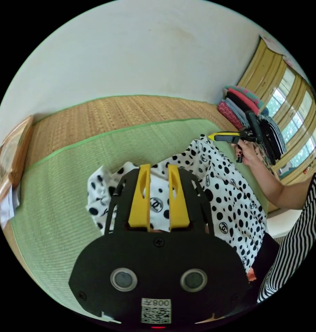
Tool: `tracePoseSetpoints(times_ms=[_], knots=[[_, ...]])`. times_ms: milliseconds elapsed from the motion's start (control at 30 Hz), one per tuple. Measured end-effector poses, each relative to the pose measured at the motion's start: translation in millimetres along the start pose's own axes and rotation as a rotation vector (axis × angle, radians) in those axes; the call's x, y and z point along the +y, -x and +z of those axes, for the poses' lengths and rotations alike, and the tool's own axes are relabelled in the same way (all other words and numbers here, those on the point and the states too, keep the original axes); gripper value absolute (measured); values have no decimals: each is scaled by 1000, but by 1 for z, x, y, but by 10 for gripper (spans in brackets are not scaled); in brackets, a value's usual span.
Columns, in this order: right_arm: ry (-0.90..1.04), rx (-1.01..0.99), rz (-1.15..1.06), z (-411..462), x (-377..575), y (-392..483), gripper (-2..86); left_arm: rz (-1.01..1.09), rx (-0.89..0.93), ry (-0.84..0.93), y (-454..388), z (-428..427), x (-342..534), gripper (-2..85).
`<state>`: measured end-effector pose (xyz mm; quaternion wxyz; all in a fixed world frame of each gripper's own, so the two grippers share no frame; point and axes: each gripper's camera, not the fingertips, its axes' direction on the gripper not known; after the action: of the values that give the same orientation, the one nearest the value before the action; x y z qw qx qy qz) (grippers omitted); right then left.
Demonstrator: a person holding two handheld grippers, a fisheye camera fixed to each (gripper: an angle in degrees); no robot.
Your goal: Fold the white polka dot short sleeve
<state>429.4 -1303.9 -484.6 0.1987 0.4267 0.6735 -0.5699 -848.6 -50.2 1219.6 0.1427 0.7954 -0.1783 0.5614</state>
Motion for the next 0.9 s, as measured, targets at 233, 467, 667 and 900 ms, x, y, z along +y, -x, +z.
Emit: tracePoseSetpoints(times_ms=[233, 467, 667, 900], knots=[[46, -36, 53, 7, -5, -20, 23, -209, -90, -8, 40, -9, 41, 70], [-5, 6, 119, -22, 1, -40, 5, -208, -146, 0, 40, -5, 43, 39], [-32, -55, 186, -26, 10, -52, 3, -203, -132, -31, 34, -8, 41, 43], [-118, -83, 9, -57, 18, -11, 1, -43, -29, -59, -6, -6, 30, 44]])
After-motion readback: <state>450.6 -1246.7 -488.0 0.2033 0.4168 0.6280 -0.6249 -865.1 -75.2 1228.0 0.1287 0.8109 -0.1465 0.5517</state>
